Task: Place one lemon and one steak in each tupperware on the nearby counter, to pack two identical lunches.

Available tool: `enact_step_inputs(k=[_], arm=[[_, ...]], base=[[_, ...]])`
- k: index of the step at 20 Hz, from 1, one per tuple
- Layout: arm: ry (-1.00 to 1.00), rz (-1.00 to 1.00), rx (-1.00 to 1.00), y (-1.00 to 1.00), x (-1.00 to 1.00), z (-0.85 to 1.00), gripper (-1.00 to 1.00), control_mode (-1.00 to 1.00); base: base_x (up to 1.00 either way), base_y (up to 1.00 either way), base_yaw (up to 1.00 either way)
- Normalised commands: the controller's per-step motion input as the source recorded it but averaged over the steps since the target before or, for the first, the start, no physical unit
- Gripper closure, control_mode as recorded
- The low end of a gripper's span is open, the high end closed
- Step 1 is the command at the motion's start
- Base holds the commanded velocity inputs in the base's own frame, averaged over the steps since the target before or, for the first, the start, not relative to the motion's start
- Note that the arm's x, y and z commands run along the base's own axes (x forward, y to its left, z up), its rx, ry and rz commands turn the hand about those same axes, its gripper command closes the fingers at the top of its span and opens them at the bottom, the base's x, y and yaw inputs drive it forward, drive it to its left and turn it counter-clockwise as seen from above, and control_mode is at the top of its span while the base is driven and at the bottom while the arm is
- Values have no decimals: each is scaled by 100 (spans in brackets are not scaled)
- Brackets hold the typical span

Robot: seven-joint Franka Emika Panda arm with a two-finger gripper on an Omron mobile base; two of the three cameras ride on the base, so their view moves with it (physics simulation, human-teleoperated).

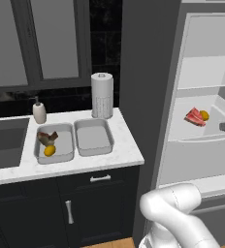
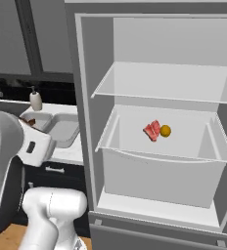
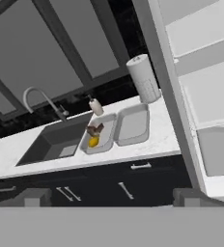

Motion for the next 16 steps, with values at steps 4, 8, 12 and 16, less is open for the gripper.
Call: enact_step_inputs(k=[4, 8, 12, 16], arm=[[0, 0, 0, -33, -11, 0, -100, -100], [0, 0, 0, -23, 6, -12, -100, -100], [0, 4, 0, -88, 14, -32, -100, -100], [0, 5, -5, -72, 58, -9, -100, -100]], base=[[0, 0, 0], [0, 0, 0], [0, 0, 0], [0, 0, 0]])
